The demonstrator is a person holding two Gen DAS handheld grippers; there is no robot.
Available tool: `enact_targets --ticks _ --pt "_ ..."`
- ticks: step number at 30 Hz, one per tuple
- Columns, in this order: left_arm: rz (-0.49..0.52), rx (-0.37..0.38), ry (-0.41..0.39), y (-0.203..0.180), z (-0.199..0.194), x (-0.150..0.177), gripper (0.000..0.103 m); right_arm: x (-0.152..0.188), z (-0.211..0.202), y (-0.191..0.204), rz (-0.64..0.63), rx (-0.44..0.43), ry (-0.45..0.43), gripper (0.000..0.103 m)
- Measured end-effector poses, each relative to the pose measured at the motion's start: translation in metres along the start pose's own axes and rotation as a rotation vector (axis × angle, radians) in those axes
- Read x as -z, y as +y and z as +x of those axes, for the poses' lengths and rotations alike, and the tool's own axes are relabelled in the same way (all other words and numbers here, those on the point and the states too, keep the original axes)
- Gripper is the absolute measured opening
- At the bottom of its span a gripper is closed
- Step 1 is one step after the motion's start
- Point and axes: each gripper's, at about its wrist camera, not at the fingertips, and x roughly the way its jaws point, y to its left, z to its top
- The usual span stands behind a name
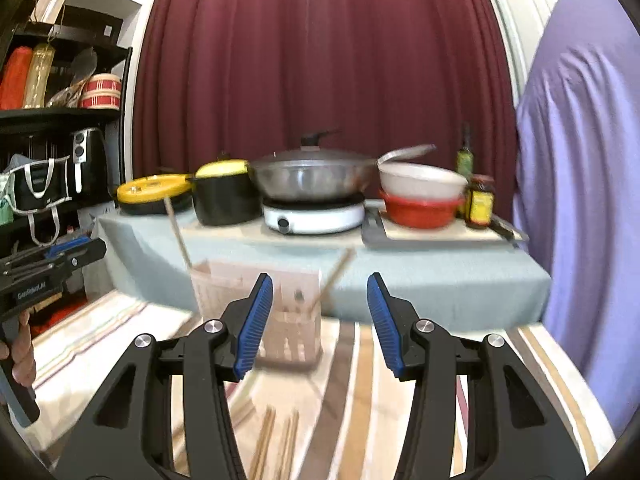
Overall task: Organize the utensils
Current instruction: 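Open both tools to drop the chopsticks into the white basket, then move both open tools back over the remaining chopsticks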
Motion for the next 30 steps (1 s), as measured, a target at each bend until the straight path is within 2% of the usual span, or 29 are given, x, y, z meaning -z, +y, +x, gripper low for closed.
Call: enact_targets --ticks 9,16,24,26,30 --pt "-0.029 -0.026 0.099 -0.005 -0.031 0.073 0.039 0.084 -0.057 -0.001 0.008 0.035 0.113 0.048" --pt "-0.03 -0.027 0.174 -0.006 -0.047 0.115 0.039 0.14 -0.079 0.01 -0.004 0.013 0.215 0.047" --pt "-0.031 -0.03 0.244 -0.007 -0.06 0.153 0.039 0.174 -0.086 0.026 -0.012 -0.03 0.285 0.045" --pt "-0.032 -0.035 0.254 -0.007 -0.061 0.157 0.039 0.178 -0.085 0.03 -0.026 -0.033 0.297 0.039" --pt "-0.04 -0.041 0.259 -0.005 -0.063 0.161 0.039 0.182 -0.083 0.031 -0.036 -0.028 0.313 0.037"
